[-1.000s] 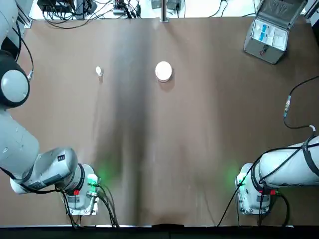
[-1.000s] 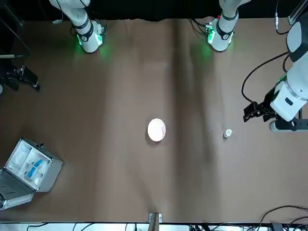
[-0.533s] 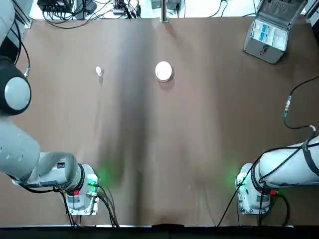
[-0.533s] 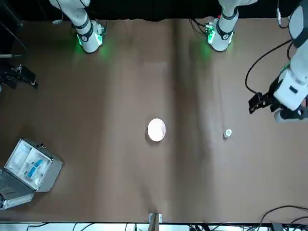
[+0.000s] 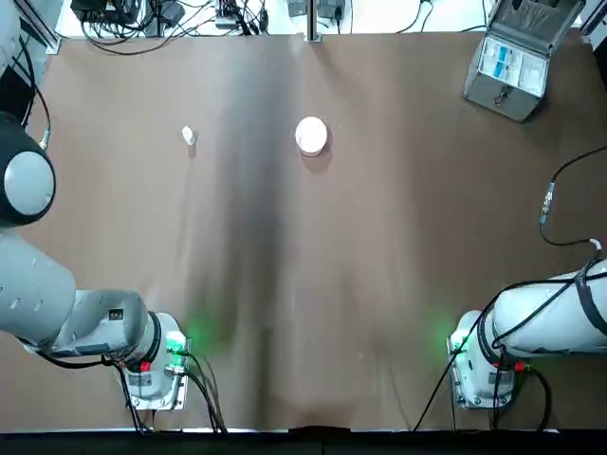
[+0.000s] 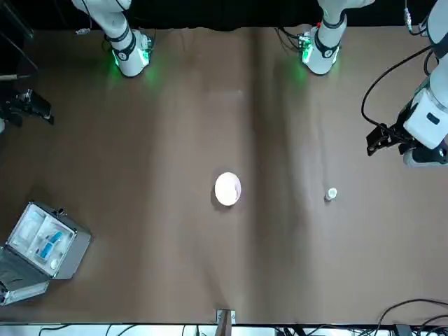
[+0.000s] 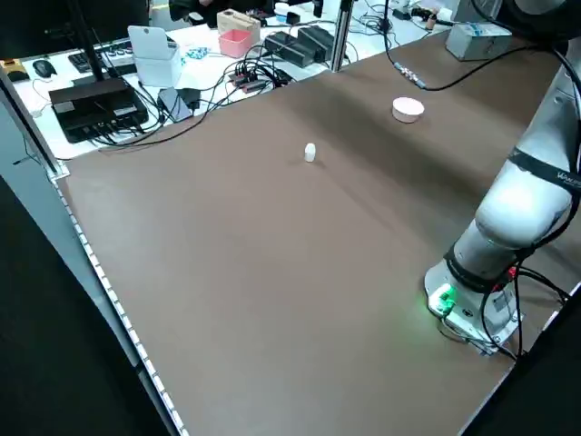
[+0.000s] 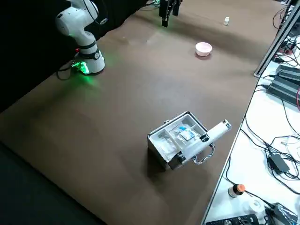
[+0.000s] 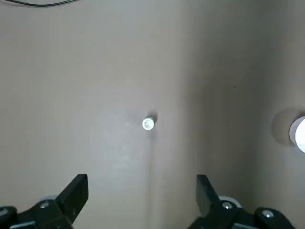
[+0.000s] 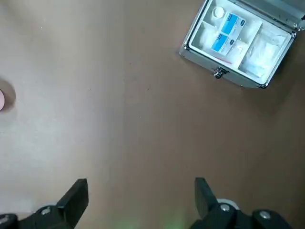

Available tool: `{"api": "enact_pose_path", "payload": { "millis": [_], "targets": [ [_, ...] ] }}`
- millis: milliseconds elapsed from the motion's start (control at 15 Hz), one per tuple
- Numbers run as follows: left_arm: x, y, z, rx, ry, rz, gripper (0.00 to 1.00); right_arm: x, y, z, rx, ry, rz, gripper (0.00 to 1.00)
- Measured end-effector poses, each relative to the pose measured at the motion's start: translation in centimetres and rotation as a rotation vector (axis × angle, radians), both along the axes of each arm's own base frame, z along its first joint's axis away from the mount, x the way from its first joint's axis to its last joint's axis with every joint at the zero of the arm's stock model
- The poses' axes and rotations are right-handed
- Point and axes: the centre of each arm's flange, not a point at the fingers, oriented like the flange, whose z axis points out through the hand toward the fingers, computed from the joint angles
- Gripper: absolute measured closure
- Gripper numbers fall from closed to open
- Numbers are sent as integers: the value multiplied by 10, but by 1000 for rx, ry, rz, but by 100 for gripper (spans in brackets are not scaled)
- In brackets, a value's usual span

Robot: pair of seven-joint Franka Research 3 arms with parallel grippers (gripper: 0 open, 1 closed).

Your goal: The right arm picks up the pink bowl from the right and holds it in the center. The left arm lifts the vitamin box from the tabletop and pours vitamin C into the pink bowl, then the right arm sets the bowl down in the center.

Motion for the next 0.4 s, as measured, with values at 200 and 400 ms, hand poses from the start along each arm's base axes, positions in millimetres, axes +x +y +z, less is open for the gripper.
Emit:
{"api": "enact_pose_path", "payload": {
  "millis": [200,400],
  "targets": [
    [0,-2,0,0,0,-4,0,-2,0,-1,0,16,0,1],
    [0,-4,-2,0,3,-8,0,-3,1,-2,0,21,1,1]
  ]
}}
